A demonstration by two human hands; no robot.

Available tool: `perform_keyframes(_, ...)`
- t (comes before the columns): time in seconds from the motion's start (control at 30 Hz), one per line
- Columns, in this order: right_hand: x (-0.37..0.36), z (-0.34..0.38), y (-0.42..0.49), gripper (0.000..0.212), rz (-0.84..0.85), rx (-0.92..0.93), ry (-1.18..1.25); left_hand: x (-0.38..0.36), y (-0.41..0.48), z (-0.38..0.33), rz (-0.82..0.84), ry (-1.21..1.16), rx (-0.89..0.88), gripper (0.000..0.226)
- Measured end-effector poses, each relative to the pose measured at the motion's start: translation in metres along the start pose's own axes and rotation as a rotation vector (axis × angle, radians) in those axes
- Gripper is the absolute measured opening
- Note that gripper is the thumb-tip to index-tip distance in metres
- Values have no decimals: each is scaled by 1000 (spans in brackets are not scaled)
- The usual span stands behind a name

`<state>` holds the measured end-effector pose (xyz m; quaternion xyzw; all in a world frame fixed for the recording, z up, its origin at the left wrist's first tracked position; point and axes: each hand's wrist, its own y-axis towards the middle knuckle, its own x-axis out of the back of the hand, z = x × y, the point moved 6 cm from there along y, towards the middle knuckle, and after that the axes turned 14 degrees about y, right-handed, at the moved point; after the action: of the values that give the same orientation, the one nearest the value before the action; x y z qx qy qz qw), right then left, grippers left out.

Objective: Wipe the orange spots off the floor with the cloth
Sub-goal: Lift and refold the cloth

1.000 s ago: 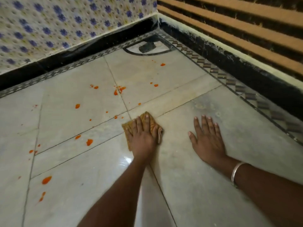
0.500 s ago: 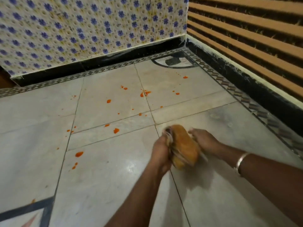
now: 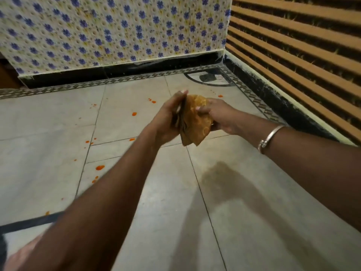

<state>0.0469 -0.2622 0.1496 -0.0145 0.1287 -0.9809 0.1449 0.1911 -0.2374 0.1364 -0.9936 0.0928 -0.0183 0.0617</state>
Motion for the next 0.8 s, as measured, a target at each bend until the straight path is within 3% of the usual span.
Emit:
perform_keyframes(0.07, -5, 21, -2, 16, -60, 74, -156, 15, -4, -22, 16, 147, -3, 56)
perform_keyframes(0.2, -14, 59, 0, 23, -203, 141, -276, 48, -13, -55, -25, 111, -34, 45)
perform_keyframes(0.37, -35, 101, -5, 21, -135, 44, -90, 80, -16, -42, -94, -26, -50, 60)
perform_keyframes(0.5, -42, 106, -16, 20, -32, 33, 145, 85, -22, -23, -150, 106, -58, 58)
perform_keyframes(0.63, -35, 102, -21, 16, -40, 20, 333, 82, -35, -40, -316, 333, -217, 78)
perform_keyframes(0.8, -22, 96, -23, 11, -91, 12, 299, 26, -37, -68, -168, 714, -359, 111)
